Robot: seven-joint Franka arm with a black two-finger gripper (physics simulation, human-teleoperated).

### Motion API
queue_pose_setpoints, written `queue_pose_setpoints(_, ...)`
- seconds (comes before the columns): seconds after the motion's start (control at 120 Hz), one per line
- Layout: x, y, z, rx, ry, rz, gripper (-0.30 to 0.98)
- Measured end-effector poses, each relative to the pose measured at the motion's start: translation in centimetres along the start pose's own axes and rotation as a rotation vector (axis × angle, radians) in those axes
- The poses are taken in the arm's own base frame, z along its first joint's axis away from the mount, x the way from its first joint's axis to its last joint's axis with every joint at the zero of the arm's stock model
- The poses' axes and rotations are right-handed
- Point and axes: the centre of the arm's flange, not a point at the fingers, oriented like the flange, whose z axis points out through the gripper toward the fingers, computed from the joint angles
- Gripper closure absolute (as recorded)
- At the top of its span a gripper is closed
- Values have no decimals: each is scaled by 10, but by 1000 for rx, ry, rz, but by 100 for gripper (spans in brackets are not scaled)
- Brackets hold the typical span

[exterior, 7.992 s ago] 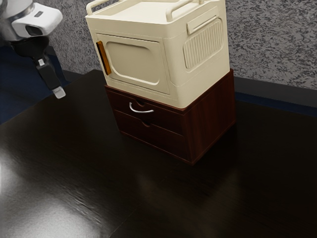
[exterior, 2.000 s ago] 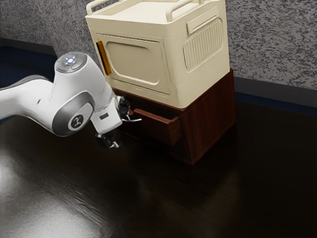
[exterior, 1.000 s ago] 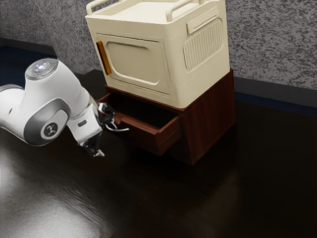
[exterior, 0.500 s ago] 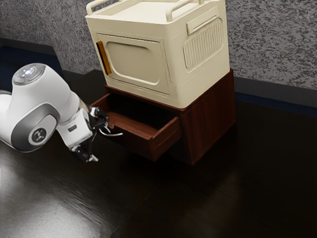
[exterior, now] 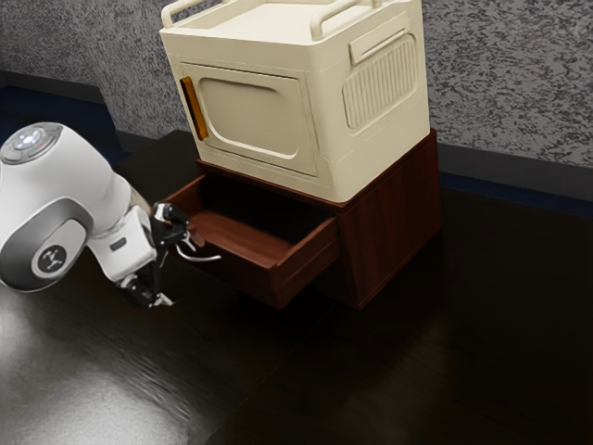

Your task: Pull the drawer handle with one arm to open the drawer

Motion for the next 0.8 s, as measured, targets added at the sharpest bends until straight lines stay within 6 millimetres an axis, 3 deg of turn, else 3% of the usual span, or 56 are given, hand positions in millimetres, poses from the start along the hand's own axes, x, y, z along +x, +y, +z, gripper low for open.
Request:
queue_pose_setpoints(0.433, -9, 13, -13, -84, -12, -26, 4)
queue_pose_setpoints(0.8, 8, 18, -31, -95, -15, 3, 2)
